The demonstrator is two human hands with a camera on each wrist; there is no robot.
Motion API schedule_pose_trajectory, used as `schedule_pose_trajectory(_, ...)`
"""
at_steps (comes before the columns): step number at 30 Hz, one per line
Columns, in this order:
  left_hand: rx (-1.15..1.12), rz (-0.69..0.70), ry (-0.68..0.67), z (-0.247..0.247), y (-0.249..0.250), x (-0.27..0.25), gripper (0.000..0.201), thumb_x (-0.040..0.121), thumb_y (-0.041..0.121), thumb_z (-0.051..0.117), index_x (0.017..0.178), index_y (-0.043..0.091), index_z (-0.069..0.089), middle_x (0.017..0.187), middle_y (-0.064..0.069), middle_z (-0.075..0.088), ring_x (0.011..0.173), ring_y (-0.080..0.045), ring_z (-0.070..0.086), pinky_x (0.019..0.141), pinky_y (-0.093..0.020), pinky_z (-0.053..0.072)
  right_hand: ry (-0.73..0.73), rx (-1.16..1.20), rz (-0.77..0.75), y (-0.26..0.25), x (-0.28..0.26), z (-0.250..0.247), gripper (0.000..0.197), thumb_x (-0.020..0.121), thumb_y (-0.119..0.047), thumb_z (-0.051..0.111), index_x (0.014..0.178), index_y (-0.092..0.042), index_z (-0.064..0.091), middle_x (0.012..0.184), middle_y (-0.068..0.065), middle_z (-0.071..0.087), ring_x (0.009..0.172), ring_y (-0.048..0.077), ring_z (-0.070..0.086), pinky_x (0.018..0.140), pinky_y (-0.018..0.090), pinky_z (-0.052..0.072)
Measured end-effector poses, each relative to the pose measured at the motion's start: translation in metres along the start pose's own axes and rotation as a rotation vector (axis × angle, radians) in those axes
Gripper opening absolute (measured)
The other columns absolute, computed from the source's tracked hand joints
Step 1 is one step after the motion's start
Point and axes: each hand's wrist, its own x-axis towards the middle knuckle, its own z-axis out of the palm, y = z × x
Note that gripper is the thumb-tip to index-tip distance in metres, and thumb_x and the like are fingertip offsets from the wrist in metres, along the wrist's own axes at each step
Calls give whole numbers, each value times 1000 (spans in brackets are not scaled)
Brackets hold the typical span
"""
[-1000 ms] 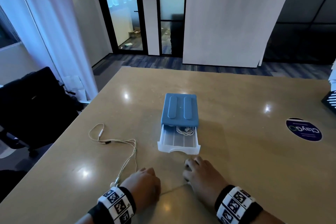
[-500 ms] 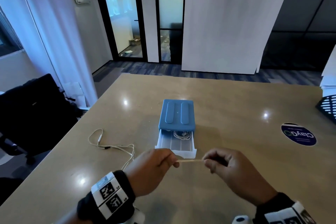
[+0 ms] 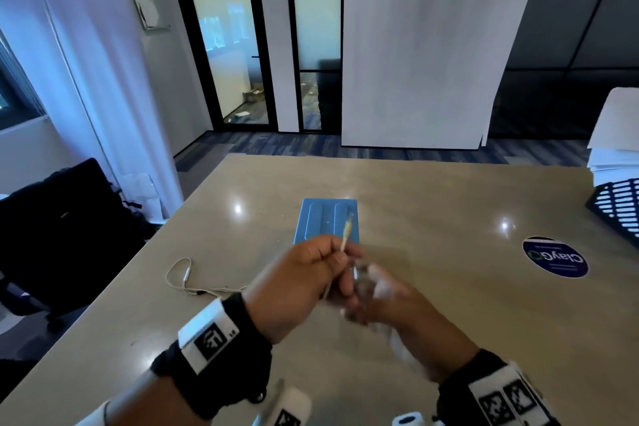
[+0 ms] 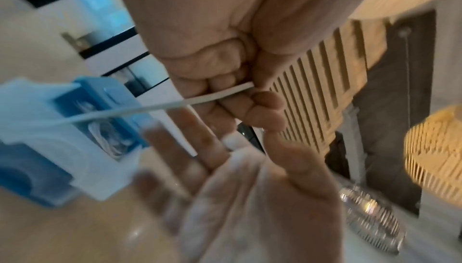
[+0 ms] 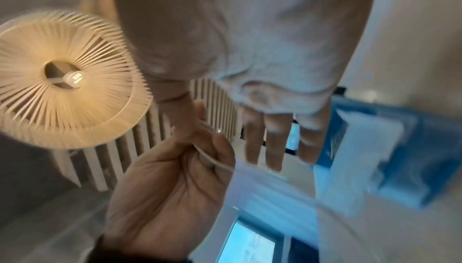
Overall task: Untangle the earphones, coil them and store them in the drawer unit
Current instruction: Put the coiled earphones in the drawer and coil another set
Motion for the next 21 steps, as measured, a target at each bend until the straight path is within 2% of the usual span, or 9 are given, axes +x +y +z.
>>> schedule_pose_trajectory(2,-255,-16,12,-3,15,1,21,101,5,40,108,0,59,69,-12,60,65,-29,65,66,-36,57,-175,103,91,5,1,9,61,82,-9,67,141,-11,53,111,18,70,111,34,64,98,48,40)
schedule_pose_trajectory(3,-340,-17,24,-6,21,2,20,99,8,42,104,1,61,71,-13,60,67,-29,65,68,-37,58,-176,80,94,7,2,11,49,85,-10,66,133,-8,60,98,18,72,98,32,70,95,44,46)
schedule_pose_trajectory(5,-450,-9,81,-18,31,3,22,95,18,48,95,4,65,71,-10,57,63,-25,62,68,-37,58,-60,-34,67,10,6,6,29,84,-29,72,101,-5,74,71,16,62,64,21,66,71,31,49)
schedule_pose_trajectory(7,-502,-5,159,-35,39,1,26,95,25,50,86,7,66,65,-6,51,55,-20,56,64,-35,57,43,-68,60,10,2,-8,43,71,-51,84,80,-11,71,59,11,44,47,15,45,56,26,41)
schedule_pose_trajectory(9,-500,-7,187,-50,43,-5,29,97,28,49,79,9,63,59,-3,44,49,-17,51,65,-35,58,91,-86,58,4,-6,-28,48,67,-54,86,77,-11,67,56,5,32,46,13,29,51,26,35)
schedule_pose_trajectory(12,-395,-7,181,-60,39,-16,29,93,27,53,75,8,64,52,-2,38,45,-18,46,70,-37,58,90,-308,71,-12,-19,-49,44,70,-52,85,77,-12,69,60,6,38,47,15,33,50,27,36)
schedule_pose_trajectory(15,-247,-11,54,-54,27,-23,22,91,23,61,80,5,69,51,-7,48,45,-23,55,71,-38,58,223,-473,55,-27,-20,-49,27,85,-35,77,75,-12,67,57,0,41,46,13,33,49,27,30)
schedule_pose_trajectory(18,-46,-135,-134,-32,6,-20,17,85,15,62,88,-2,64,61,-17,65,54,-29,66,67,-37,58,443,-540,-103,-38,-13,-30,22,94,-22,70,76,-11,64,53,-8,40,47,9,31,46,24,28)
schedule_pose_trajectory(21,-41,-309,-218,-9,-15,-13,20,83,14,61,88,-5,58,76,-27,70,64,-33,71,72,-43,60,477,-568,-242,-44,-12,3,22,92,-18,72,73,-13,63,51,-8,48,47,7,37,46,21,35)
